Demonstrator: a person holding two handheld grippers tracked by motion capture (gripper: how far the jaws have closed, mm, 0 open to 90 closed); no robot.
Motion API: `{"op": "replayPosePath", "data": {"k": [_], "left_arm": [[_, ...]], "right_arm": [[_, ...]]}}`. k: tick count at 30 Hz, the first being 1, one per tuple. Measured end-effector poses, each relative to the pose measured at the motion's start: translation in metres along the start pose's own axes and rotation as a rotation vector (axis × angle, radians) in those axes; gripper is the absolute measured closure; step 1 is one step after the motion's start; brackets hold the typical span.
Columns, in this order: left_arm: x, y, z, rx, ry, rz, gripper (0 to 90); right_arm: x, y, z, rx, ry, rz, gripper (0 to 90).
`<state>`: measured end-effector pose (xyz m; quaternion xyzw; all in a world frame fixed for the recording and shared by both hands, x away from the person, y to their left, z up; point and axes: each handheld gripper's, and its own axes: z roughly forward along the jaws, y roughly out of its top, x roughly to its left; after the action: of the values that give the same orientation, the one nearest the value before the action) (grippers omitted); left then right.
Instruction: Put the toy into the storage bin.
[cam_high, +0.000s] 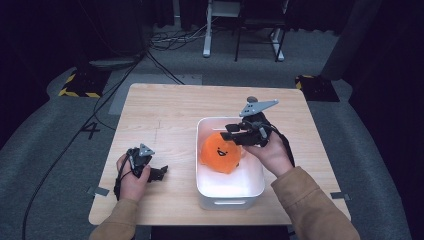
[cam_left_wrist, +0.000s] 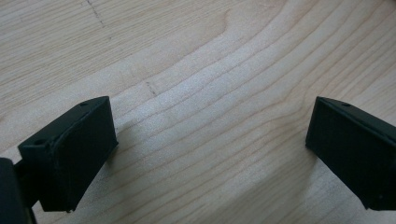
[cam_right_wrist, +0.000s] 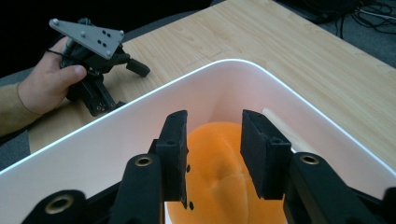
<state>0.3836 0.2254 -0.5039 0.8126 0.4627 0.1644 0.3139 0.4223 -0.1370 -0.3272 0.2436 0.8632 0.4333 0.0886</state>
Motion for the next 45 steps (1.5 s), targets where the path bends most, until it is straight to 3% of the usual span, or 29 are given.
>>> {"op": "replayPosePath", "data": {"k": [11,30,35,44,45], "left_arm": [[0.0,0.0,0.0,0.0,0.0,0.0,2.0],[0.0,0.0,0.0,-0.001,0.0,-0.001,2.0],[0.0,0.0,0.0,0.0,0.0,0.0,2.0],[0.0,0.0,0.0,0.001,0.0,0.0,2.0],[0.0,0.0,0.0,0.001,0.0,0.0,2.0]], "right_arm": [[-0.015,-0.007,-0.041,-0.074,-0.064,0.047,59.9],[-0.051,-0.045,-0.107,-0.122,-0.193,0.149,58.8],[-0.057,-0.053,-0.117,-0.123,-0.219,0.167,58.3],[-0.073,-0.072,-0.134,-0.133,-0.265,0.22,44.0],[-0.075,-0.076,-0.137,-0.126,-0.294,0.212,38.2]]}}
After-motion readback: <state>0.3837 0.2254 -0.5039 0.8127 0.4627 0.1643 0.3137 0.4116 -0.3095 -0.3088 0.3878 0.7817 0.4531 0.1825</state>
